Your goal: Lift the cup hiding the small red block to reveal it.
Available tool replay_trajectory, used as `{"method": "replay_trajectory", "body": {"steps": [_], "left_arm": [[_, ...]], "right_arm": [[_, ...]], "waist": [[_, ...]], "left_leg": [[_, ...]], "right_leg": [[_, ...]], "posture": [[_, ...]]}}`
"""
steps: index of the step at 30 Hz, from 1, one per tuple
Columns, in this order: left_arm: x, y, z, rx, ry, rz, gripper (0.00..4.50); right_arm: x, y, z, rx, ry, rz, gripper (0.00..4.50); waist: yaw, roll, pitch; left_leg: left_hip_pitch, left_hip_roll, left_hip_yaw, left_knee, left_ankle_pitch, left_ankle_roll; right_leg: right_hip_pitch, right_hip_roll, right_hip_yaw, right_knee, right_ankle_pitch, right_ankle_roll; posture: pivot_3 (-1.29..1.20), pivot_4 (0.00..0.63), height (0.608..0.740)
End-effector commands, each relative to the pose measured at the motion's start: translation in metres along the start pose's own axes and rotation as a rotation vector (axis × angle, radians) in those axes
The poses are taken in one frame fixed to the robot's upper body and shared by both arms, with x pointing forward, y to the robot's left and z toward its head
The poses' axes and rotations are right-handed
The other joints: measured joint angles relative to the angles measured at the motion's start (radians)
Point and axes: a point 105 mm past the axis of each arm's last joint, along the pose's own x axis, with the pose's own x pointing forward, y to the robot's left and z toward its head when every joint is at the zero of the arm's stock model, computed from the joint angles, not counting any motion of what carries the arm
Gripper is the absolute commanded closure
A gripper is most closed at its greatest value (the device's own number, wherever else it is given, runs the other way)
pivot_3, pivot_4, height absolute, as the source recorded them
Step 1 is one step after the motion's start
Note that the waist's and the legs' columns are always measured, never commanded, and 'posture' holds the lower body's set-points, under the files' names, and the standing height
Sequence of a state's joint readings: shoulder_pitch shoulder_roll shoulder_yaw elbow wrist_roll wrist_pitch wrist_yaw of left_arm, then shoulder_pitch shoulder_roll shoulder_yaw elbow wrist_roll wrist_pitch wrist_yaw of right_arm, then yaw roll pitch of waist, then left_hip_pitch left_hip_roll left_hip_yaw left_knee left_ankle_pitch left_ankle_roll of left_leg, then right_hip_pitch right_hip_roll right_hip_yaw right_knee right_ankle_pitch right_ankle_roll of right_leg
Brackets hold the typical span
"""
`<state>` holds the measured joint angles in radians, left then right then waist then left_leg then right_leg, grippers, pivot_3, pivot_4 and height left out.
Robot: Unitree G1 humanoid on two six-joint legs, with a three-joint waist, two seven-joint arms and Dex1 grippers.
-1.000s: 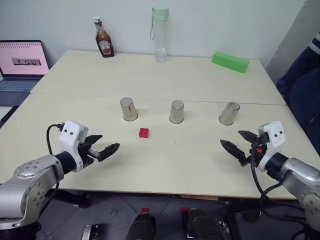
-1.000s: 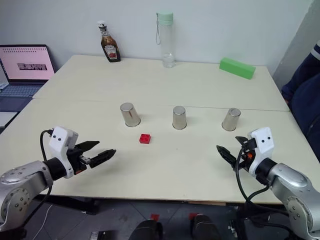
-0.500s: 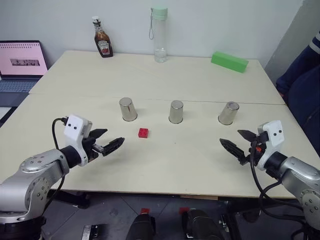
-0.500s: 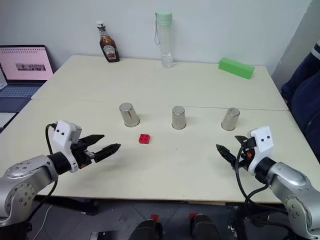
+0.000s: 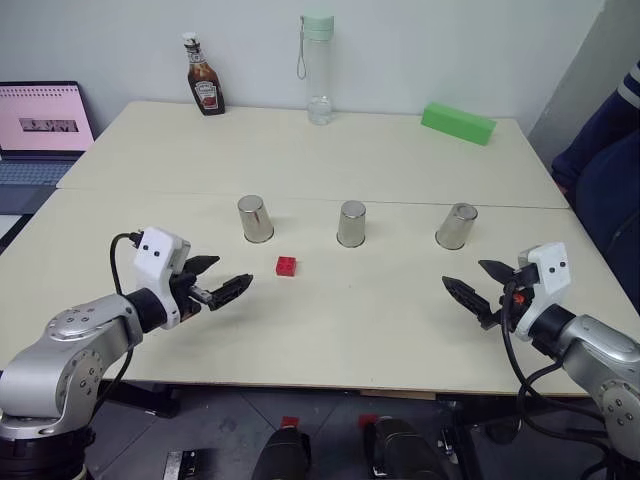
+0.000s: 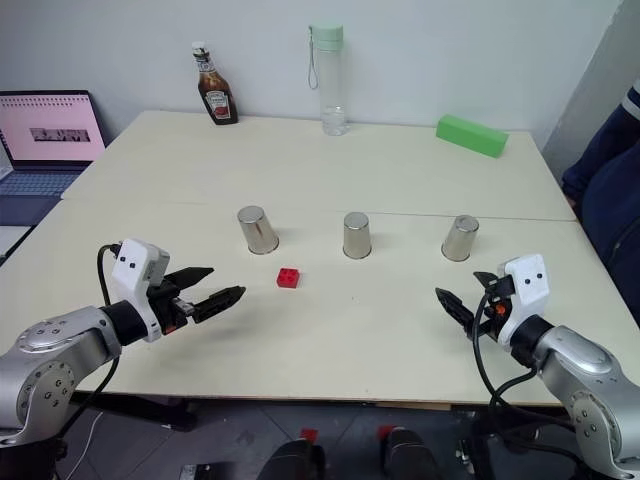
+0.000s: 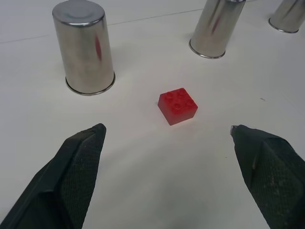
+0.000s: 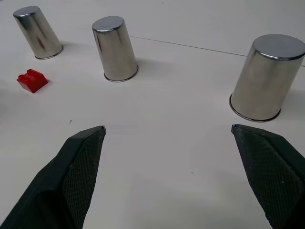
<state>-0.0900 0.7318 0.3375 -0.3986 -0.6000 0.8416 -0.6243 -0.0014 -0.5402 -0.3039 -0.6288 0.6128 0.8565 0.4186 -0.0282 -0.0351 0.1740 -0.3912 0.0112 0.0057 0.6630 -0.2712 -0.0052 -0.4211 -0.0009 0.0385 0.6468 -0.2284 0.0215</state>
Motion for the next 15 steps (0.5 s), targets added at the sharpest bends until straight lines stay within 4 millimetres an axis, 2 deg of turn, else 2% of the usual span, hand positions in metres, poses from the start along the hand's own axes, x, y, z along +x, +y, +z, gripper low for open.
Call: {"method": "replay_trajectory", "body": {"steps": [1,15], "left_arm": [[0.0002,-0.0019,0.0102,0.038,-0.03,-0.006,0.04],[-0.0015,-0.0016,0.0073,0.032,-0.025,-0.002,0.04]], "right_arm": [[0.0007,0.0046,0.0107,-0.026,-0.045,0.014,0.0],[0.0,0.0041,0.0126,-0.023,-0.051,0.002,0.0]], "waist": [[0.0,0.0,0.0],[0.0,0.0,0.0]], "left_leg": [[0.0,0.0,0.0,0.0,0.0,0.0],[0.0,0.0,0.0,0.0,0.0,0.0]], "right_leg": [[0.0,0.0,0.0,0.0,0.0,0.0],[0.0,0.0,0.0,0.0,0.0,0.0]], "posture": [[0.0,0.15,0.74],[0.0,0.15,0.74]]}}
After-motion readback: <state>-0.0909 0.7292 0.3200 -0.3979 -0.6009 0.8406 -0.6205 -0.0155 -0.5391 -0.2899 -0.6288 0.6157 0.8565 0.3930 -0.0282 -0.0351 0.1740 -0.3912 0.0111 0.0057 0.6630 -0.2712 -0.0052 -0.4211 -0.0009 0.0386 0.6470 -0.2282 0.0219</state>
